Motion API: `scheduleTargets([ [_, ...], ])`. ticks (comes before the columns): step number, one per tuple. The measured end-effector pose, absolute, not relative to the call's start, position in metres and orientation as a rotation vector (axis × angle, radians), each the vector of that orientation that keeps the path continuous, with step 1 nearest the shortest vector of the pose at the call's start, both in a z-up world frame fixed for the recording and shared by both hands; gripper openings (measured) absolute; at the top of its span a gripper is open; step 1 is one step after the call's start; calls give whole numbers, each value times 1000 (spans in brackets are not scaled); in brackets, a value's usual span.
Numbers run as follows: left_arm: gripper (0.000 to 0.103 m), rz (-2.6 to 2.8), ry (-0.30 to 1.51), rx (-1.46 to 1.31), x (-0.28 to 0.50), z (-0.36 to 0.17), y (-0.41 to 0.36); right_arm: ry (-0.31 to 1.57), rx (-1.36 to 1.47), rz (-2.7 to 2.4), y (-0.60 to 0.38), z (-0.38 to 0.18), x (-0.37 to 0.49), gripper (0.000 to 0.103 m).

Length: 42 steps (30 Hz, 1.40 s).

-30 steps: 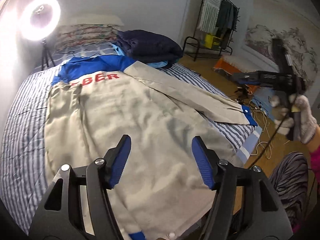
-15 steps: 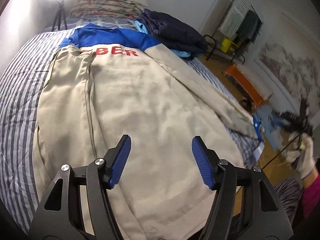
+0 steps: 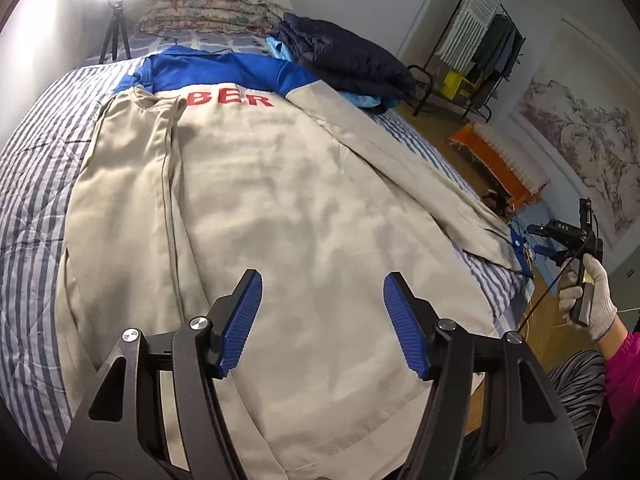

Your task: Fold large clothes

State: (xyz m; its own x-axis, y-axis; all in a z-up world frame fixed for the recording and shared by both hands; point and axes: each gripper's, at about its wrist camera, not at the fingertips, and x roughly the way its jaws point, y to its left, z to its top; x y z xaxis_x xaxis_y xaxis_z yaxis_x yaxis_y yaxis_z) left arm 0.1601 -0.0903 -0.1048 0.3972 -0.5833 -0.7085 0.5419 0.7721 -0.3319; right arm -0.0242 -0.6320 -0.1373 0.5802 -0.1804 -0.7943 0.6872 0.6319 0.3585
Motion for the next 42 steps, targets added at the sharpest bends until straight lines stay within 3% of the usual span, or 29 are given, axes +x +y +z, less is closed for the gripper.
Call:
scheduleTargets([
  [6, 65, -696, 928, -42, 167, -112, -93, 802, 795, -519, -659, -159, -15, 72],
  [9, 65, -686, 932, -46, 171, -115, -92, 800, 802, -467, -659, -161, -8, 61],
  [11, 65, -677, 931, -47, 173, -115, -91, 809, 812, -437, -658, -163, -4, 34],
  [13, 65, -670, 931, -55, 175, -114, -91, 812, 806, -431, -654, -162, -5, 23],
  [14, 65, -671, 930, -60, 175, -113, -91, 808, 782, -431, -651, -158, -6, 11],
  [17, 65, -678, 912, -59, 174, -107, -92, 792, 701, -440, -640, -145, -9, 2],
  [26, 65, -659, 876, -117, 179, -93, -82, 681, 588, -222, -545, -89, -9, 0],
  [33, 65, -631, 826, -170, 181, -75, -59, 662, 384, 68, -402, -54, 4, 0],
  [37, 65, -618, 817, -196, 181, -71, -47, 748, 195, 271, -317, -63, 12, 0],
  [42, 65, -639, 850, -205, 178, -76, -46, 949, -75, 455, -240, -124, 4, 0],
])
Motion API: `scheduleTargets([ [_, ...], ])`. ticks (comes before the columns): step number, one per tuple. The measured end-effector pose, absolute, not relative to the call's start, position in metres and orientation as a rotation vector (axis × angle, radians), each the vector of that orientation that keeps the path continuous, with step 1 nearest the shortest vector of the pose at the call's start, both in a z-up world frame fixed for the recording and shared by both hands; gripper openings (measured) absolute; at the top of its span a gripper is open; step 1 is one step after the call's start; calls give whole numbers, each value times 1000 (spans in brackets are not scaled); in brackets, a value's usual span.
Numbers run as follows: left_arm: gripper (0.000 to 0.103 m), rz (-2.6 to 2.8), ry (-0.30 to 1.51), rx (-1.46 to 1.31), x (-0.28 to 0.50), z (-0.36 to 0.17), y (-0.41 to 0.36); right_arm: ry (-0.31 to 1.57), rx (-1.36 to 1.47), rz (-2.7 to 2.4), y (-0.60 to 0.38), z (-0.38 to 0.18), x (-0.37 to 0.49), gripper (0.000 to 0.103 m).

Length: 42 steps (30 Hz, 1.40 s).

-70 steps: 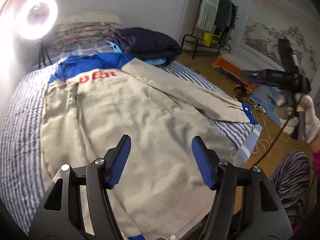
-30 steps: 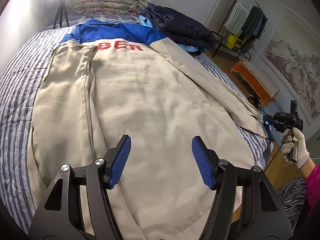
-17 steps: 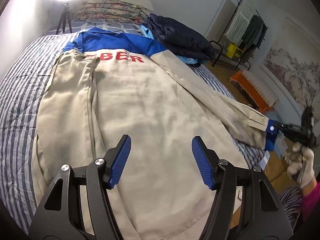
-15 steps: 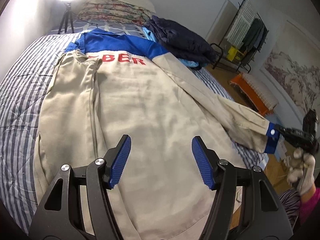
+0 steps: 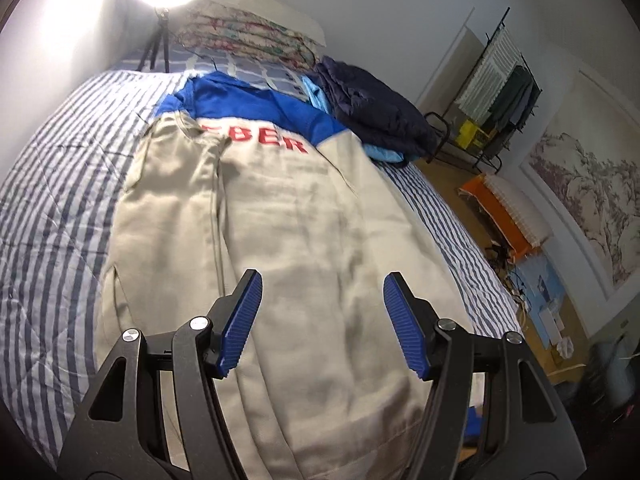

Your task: Fold large clothes

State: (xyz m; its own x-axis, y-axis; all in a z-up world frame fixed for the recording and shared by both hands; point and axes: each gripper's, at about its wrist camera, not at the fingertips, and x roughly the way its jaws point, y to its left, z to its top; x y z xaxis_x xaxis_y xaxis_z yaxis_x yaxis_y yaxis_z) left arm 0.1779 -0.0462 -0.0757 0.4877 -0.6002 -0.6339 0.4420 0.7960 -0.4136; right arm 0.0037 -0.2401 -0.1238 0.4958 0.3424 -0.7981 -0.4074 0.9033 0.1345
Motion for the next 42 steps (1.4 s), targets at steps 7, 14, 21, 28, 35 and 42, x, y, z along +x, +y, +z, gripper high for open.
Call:
scheduleTargets([
  [7, 65, -705, 959, -177, 174, -103, -76, 1049, -92, 520, -245, -155, 0, 0],
  [14, 65, -721, 1091, -218, 181, -137, -117, 1053, -195, 607, -239, -149, -14, 4],
  [21, 65, -744, 1219, -308, 178, -173, -141, 960, 40, 655, -288, -111, -25, 30],
  [28, 7, -733, 1231, -404, 174, -187, -150, 844, 229, 474, -351, -85, -5, 34],
  [35, 0, -634, 1053, -344, 145, -149, -145, 1010, 274, 97, -381, -141, 87, 35],
  [42, 46, -555, 1087, -374, 136, -165, -129, 1112, 267, 18, -394, -171, 125, 34],
])
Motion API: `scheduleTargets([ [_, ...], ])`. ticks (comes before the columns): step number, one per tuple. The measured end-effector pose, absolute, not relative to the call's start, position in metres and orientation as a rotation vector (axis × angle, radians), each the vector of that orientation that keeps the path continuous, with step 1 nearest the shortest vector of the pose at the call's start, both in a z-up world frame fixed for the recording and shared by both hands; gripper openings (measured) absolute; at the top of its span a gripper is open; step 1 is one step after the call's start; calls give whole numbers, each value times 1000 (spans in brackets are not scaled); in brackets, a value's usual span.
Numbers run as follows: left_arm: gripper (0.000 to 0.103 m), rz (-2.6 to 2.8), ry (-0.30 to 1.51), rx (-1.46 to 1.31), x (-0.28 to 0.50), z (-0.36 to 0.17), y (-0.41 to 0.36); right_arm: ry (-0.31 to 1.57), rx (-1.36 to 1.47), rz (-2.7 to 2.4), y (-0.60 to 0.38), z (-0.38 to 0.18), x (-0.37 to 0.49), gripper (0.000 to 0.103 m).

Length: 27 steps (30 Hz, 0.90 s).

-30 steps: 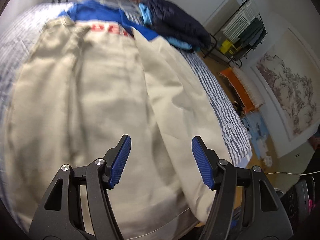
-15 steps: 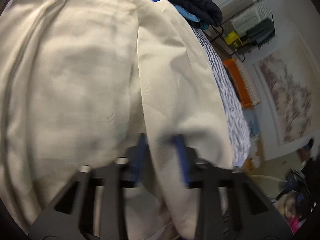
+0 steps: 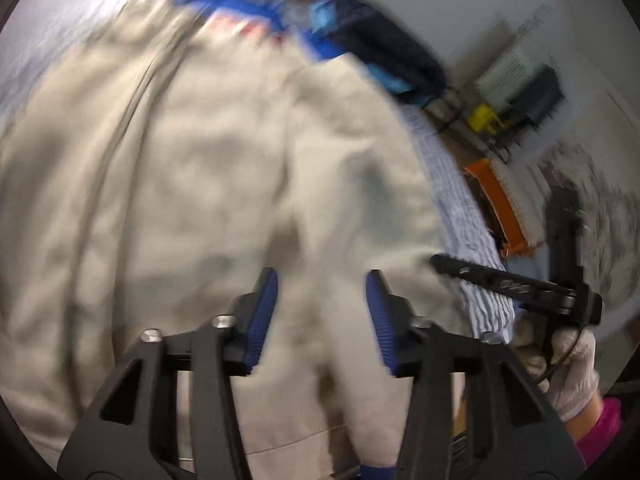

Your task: Fold large clothes

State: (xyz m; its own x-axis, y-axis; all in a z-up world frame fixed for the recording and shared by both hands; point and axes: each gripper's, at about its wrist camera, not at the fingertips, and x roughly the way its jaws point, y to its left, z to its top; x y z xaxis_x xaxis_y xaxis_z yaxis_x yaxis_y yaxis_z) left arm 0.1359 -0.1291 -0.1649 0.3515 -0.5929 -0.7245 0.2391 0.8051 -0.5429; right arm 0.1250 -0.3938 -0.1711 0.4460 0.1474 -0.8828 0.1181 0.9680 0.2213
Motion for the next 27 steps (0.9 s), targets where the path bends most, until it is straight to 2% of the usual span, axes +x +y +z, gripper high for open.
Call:
scheduleTargets([
  [2, 46, -555, 1155, -469, 145, -182, -125, 1121, 350, 25, -403, -176, 129, 34],
  [4, 45, -551, 1143, -521, 147, -187, -125, 1126, 402, 28, -411, -180, 132, 33],
  [5, 35, -571, 1160, -546, 151, -189, -129, 1123, 413, 29, -414, -181, 130, 33],
  [6, 0, -591, 1178, -565, 151, -192, -133, 1116, 427, 32, -416, -179, 129, 34],
  [7, 0, -598, 1202, -585, 150, -193, -137, 1110, 436, 37, -417, -178, 130, 34],
  [9, 0, -563, 1166, -565, 142, -182, -140, 1112, 446, 50, -416, -178, 130, 24],
  [11, 0, -555, 1101, -532, 125, -159, -144, 1123, 445, 63, -414, -181, 135, 9],
  [14, 0, -541, 1050, -453, 105, -144, -153, 1114, 407, 59, -409, -179, 137, 3],
  [17, 0, -523, 1044, -353, 99, -153, -156, 1098, 385, 27, -408, -174, 139, 3],
  [19, 16, -539, 1079, -409, 95, -165, -145, 1088, 350, 21, -409, -171, 138, 3],
  [21, 31, -549, 1096, -448, 87, -172, -134, 1080, 338, 14, -413, -167, 133, 6],
  [22, 37, -557, 1102, -456, 81, -174, -127, 1080, 350, -2, -419, -164, 129, 18],
  [23, 38, -576, 1108, -468, 76, -176, -125, 1082, 369, -15, -424, -161, 125, 32],
  [27, 39, -664, 1142, -493, 58, -178, -131, 1063, 464, 16, -442, -147, 103, 36],
])
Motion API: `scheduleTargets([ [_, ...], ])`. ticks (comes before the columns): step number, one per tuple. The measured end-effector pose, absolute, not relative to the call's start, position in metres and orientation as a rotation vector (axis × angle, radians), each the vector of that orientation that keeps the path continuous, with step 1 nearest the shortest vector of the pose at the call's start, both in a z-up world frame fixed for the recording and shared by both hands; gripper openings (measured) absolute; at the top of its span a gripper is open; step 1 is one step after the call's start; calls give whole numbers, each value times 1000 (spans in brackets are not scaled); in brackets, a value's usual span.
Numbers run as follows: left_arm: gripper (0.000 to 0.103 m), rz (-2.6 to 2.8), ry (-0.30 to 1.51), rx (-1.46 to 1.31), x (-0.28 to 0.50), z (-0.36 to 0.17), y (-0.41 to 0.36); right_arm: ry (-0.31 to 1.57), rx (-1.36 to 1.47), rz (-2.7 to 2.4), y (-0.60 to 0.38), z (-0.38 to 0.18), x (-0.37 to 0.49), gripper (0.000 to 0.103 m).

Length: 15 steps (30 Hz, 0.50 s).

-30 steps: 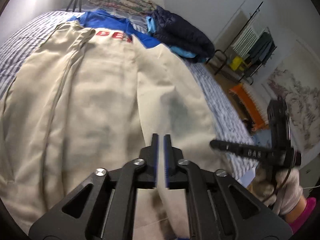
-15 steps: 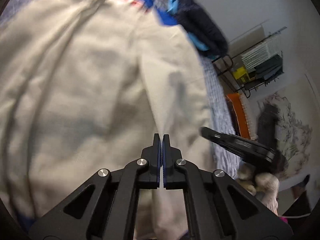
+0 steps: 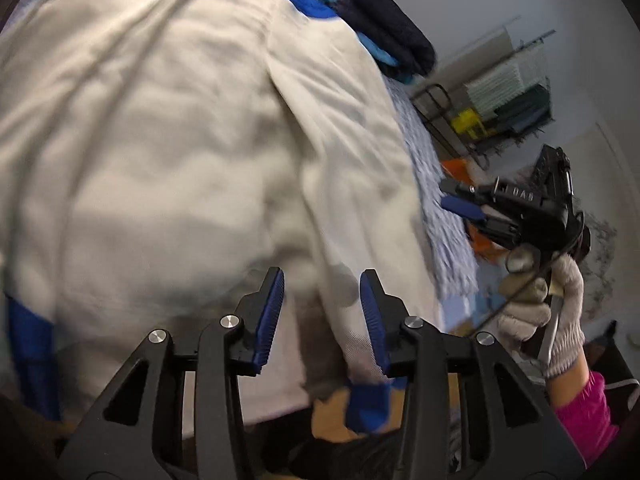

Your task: Fold large clothes

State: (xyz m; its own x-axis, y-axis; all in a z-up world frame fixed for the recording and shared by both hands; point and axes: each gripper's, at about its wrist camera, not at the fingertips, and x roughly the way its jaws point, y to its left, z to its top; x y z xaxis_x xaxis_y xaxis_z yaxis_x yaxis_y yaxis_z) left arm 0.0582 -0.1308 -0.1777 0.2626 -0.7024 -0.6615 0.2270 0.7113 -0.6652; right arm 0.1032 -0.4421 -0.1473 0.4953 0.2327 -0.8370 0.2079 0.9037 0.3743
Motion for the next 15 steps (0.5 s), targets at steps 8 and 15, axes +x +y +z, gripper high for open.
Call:
scheduleTargets([
  [8, 23, -728, 1143, -328, 38, -177, -165, 1200, 484, 147, -416, -179, 68, 17],
  [15, 23, -669, 1024, -131, 15, -156, -173, 1153, 319, -31, -431, -168, 59, 2],
])
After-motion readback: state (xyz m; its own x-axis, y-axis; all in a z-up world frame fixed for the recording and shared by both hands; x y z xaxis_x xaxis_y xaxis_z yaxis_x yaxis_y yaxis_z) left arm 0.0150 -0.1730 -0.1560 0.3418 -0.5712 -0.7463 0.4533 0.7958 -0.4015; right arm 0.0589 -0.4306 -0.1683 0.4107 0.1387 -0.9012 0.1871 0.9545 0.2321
